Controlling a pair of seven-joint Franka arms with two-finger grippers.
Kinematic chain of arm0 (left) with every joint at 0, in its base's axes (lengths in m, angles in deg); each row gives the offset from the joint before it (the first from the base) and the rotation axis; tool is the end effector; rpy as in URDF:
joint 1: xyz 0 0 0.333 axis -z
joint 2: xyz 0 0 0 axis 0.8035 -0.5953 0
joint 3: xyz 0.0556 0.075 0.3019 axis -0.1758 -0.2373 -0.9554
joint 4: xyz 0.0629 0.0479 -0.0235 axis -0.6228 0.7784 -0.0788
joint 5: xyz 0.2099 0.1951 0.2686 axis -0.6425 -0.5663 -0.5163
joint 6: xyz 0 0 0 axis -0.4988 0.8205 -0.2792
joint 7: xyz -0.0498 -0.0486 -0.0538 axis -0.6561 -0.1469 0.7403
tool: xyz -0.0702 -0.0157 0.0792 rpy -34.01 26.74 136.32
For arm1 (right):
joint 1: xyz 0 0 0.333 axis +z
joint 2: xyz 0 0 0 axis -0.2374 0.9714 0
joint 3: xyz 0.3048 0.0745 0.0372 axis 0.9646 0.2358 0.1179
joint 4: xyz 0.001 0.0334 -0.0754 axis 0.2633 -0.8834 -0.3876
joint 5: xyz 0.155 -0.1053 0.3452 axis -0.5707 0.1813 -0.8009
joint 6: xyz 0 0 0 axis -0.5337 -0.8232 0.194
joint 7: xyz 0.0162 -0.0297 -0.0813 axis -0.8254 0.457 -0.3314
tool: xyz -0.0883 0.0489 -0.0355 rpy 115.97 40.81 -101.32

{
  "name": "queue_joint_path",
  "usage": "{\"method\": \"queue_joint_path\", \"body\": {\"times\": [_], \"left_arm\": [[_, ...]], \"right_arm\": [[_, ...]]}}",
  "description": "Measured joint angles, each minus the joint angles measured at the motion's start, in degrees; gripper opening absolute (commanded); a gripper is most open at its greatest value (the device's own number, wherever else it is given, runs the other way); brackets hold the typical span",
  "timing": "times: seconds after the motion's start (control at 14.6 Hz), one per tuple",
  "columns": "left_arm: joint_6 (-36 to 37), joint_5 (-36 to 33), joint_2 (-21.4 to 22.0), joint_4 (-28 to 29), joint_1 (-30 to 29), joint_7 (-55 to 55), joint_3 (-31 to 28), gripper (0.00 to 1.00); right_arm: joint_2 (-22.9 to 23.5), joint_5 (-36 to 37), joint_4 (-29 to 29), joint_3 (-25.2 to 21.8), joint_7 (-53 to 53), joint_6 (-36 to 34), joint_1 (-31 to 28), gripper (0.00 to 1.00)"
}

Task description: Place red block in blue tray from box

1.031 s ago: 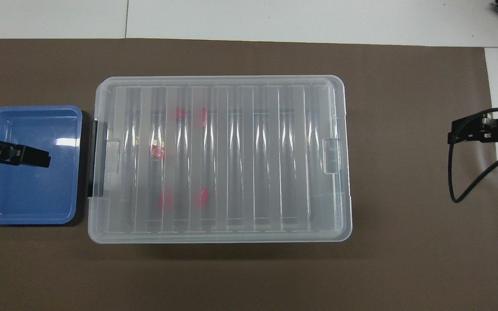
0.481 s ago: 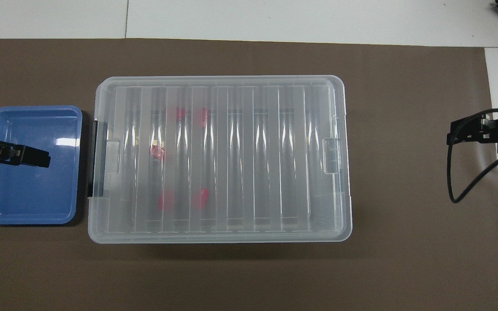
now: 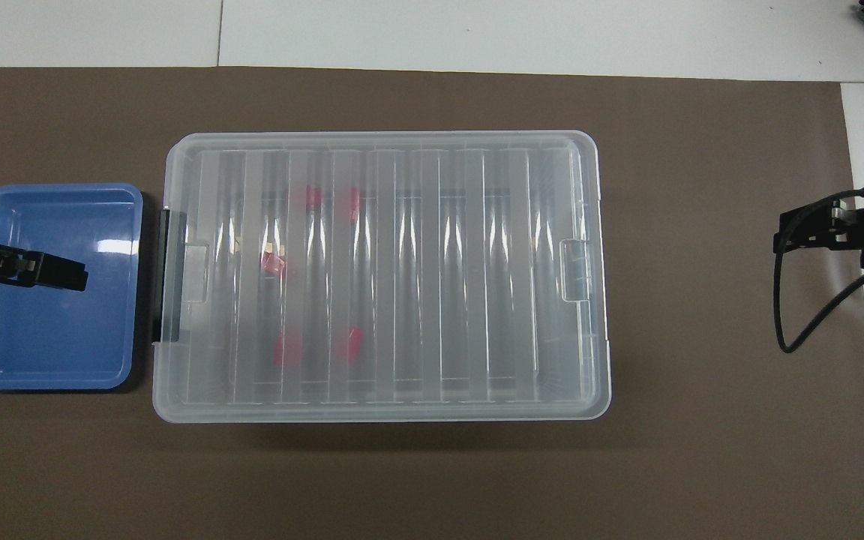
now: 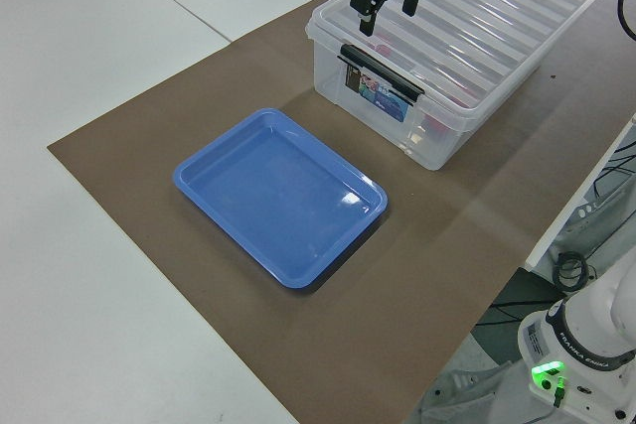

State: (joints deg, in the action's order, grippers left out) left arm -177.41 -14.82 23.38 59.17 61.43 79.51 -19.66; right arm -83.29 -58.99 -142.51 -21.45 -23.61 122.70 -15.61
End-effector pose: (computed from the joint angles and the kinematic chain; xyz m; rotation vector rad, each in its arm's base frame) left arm 0.5236 -0.0309 0.5952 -3.1171 0.2966 0.0212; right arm 0.5502 -0.0039 0.6254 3.1197 -0.3014 -0.0473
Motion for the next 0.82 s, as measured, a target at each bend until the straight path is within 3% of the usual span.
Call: {"method": "queue_joint_path", "body": {"times": [0.55, 0.82], "left_arm": [[0.0, 0.0, 0.0, 0.0, 0.0, 0.0, 0.0, 1.0], [0.0, 0.0, 0.0, 0.0, 0.0, 0.0, 0.0, 1.0]], "right_arm": [[-0.1, 0.0, -0.2, 0.0, 0.0, 0.1, 0.0, 1.0], [-1.2, 0.0, -4.1, 0.1, 0.0, 4.0, 0.0, 1.0]]}}
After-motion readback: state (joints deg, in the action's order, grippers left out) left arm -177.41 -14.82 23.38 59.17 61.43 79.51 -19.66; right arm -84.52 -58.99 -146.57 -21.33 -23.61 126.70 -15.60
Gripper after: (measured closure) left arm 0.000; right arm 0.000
